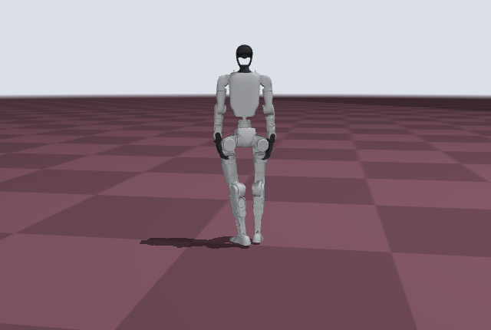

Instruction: In place motions

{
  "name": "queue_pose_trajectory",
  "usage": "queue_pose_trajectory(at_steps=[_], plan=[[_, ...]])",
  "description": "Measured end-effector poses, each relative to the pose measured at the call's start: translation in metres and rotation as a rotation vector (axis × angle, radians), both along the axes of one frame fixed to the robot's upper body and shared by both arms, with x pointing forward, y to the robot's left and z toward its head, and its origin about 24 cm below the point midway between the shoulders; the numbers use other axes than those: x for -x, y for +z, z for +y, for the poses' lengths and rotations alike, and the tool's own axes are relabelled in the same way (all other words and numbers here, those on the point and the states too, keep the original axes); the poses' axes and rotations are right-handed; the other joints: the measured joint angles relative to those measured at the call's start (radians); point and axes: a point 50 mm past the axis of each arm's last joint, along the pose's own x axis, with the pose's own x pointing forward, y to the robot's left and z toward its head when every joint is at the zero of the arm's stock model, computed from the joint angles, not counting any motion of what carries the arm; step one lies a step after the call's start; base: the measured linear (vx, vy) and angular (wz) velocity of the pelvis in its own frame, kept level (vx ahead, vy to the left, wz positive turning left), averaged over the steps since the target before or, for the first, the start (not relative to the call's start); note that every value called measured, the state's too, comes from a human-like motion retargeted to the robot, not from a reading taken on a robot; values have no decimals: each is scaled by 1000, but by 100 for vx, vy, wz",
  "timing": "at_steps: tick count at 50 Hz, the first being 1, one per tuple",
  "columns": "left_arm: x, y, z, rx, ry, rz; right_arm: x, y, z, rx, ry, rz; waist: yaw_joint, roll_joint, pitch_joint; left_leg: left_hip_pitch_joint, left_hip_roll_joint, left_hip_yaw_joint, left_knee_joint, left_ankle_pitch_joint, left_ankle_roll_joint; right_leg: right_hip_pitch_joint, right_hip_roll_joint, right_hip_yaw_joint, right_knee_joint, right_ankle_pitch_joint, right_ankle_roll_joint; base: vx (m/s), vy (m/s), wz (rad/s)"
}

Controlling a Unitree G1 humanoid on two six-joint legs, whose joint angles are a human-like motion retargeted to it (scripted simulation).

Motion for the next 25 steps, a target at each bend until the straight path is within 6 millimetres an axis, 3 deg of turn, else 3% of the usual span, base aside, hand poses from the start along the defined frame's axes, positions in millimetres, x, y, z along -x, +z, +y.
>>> queue_pose_trajectory(at_steps=[8,12,20,23,25], plan=[[2,1,12,-18,-8,13,-6,1,-4,14,2,-21,-11,18,34,-24,40,213,-2,-31,-4,-76,27,66,24,-41,-58,-22,29,-172],[-3,2,19,-41,-48,7,6,0,-14,49,-40,26,17,36,43,-32,73,328,-2,-50,-15,-48,-8,-129,21,-81,-107,-20,30,-209],[-20,1,23,-58,-56,-48,48,3,-39,163,-186,179,73,93,21,-38,154,580,1,-86,-71,88,-51,-661,24,-170,-122,-19,31,-182],[-27,1,24,-58,-55,-73,62,4,-42,187,-264,214,73,102,11,-36,166,642,4,-94,-88,143,-34,-833,-4,-133,-116,-17,25,-112],[-34,1,24,-59,-53,-91,68,4,-42,200,-314,222,72,87,3,-30,150,683,5,-100,-97,158,-32,-871,-49,-44,-90,-15,21,-92]])
